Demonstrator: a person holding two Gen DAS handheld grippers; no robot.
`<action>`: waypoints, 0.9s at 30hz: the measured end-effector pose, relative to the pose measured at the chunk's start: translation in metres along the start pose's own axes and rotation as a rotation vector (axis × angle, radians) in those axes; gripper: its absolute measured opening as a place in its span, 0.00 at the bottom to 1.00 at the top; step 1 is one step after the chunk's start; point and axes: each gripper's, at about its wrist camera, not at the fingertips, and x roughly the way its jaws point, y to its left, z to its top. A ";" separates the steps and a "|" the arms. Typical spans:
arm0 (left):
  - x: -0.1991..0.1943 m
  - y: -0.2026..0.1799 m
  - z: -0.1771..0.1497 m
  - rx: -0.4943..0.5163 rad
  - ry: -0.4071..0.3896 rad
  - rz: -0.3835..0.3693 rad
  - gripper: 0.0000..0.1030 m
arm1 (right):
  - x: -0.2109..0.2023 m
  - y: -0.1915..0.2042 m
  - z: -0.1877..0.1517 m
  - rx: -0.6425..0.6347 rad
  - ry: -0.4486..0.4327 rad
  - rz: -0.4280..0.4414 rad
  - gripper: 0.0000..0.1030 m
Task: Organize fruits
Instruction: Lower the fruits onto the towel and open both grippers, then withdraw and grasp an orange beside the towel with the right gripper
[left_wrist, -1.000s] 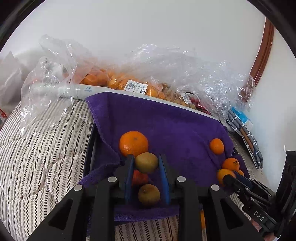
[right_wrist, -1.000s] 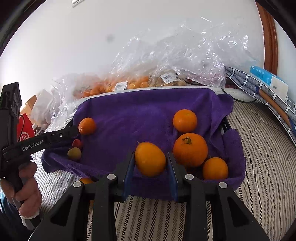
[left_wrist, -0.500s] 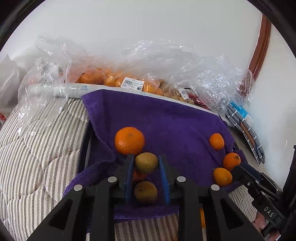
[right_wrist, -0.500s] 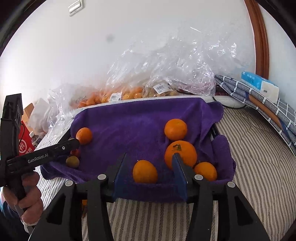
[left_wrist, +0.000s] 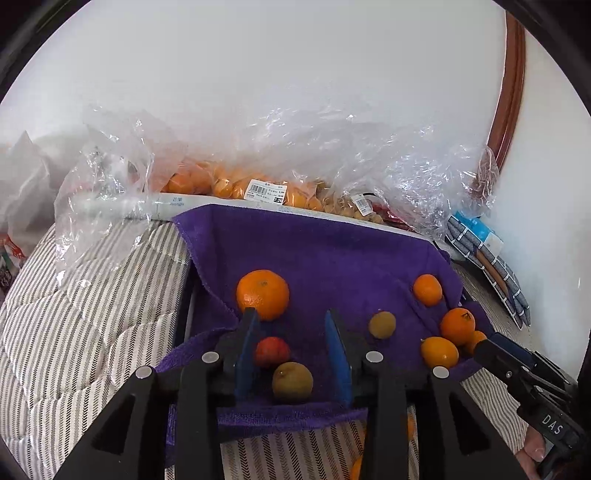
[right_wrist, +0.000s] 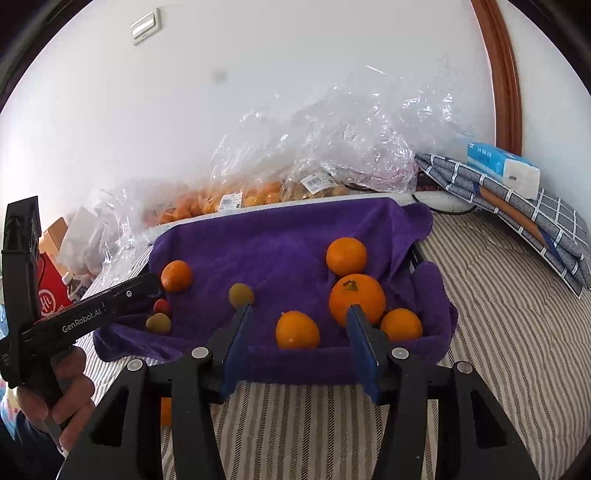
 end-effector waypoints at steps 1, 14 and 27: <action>-0.004 0.000 -0.002 0.010 -0.012 0.014 0.34 | -0.002 0.002 -0.002 -0.004 0.004 -0.002 0.50; -0.064 0.046 -0.041 -0.003 -0.032 0.101 0.35 | -0.012 0.040 -0.036 -0.020 0.093 0.110 0.39; -0.061 0.057 -0.044 -0.043 0.007 0.117 0.35 | 0.032 0.075 -0.035 -0.048 0.193 0.140 0.36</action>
